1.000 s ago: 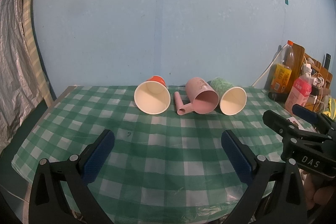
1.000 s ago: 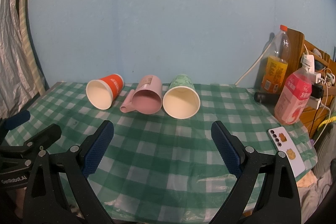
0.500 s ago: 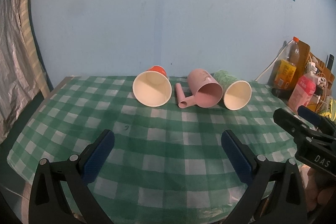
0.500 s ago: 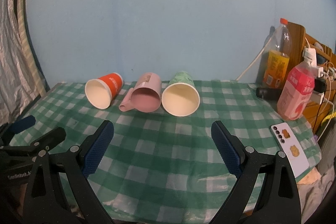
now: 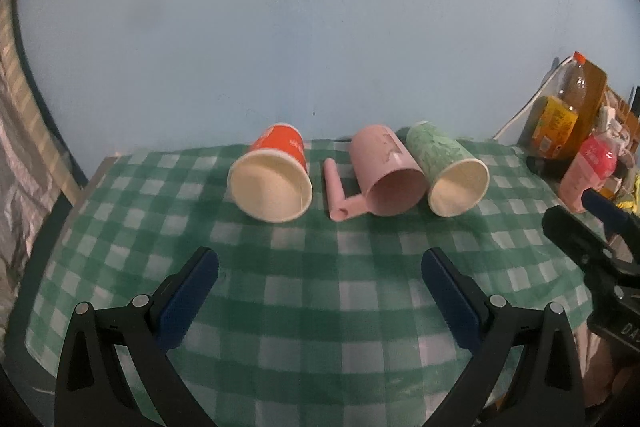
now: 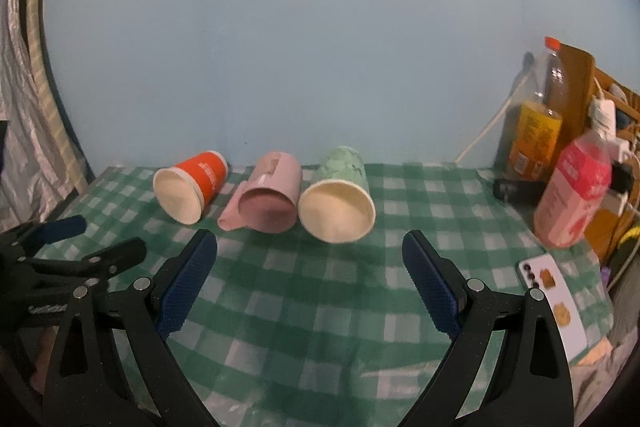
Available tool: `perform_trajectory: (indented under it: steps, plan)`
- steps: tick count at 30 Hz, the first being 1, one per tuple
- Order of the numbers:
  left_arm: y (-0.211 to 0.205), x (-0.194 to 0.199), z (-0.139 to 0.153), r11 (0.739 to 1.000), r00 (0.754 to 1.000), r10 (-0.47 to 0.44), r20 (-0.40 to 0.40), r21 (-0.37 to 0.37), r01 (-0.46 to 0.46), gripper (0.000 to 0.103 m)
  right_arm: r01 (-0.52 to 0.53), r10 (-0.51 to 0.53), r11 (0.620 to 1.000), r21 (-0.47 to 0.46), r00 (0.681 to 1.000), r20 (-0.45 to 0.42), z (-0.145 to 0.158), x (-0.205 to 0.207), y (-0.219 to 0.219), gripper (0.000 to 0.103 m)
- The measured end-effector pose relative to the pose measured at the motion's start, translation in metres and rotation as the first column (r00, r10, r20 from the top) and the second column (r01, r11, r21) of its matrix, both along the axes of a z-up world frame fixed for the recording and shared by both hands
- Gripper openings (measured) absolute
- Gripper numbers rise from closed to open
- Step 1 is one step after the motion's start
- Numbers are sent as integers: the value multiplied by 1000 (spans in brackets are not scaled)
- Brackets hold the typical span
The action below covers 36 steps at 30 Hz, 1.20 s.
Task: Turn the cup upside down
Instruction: 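Move the right tool down and close its fingers on the pink mug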
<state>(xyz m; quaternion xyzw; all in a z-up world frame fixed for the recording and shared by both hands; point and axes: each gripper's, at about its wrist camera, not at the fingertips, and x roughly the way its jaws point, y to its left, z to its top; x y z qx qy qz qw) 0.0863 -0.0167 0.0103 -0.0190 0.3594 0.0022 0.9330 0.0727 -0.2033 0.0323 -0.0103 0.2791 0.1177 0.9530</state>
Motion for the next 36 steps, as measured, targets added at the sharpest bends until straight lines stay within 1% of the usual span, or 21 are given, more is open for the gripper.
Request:
perform_trajectory:
  steps: [4, 9, 14, 18, 20, 21, 23, 26, 28, 30, 33, 36]
  plan:
    - [-9, 20, 11, 999, 999, -28, -21, 21, 28, 102, -21, 21, 1000, 0, 999, -42, 10, 24, -2, 93]
    - [-19, 52, 16, 998, 994, -54, -96, 32, 57, 102, -63, 67, 998, 31, 991, -114, 21, 52, -4, 93]
    - [-25, 79, 18, 997, 986, -74, -152, -31, 70, 102, -73, 80, 996, 44, 976, -201, 30, 84, -5, 93]
    - [-35, 106, 13, 995, 973, -93, -213, -59, 82, 102, -82, 93, 995, 51, 954, -285, 29, 109, -3, 93]
    - [-39, 121, 9, 994, 963, -95, -250, -67, 81, 102, -82, 100, 994, 70, 943, -316, 29, 122, -5, 93]
    - [-40, 126, 7, 994, 960, -95, -263, -72, 79, 102, -84, 106, 993, 79, 936, -335, 29, 129, -5, 93]
    - [-43, 141, 2, 996, 951, -79, -299, -70, 61, 102, -91, 125, 990, 105, 910, -395, 25, 147, -7, 93]
    - [-45, 158, -4, 995, 941, -70, -331, -85, 44, 102, -87, 148, 985, 147, 867, -476, 15, 168, -8, 93]
    - [-46, 172, -8, 993, 933, -65, -354, -113, 26, 102, -82, 165, 981, 177, 830, -533, 6, 184, -10, 93]
    - [-45, 182, -12, 990, 925, -61, -375, -139, 9, 102, -50, 155, 980, 195, 804, -574, -2, 198, -14, 93]
    - [-45, 197, -21, 987, 914, -59, -401, -163, -8, 102, -22, 141, 979, 202, 788, -600, -8, 212, -18, 93]
    - [-46, 210, -28, 983, 903, -50, -426, -178, -30, 102, 13, 110, 981, 194, 785, -609, -11, 225, -24, 93]
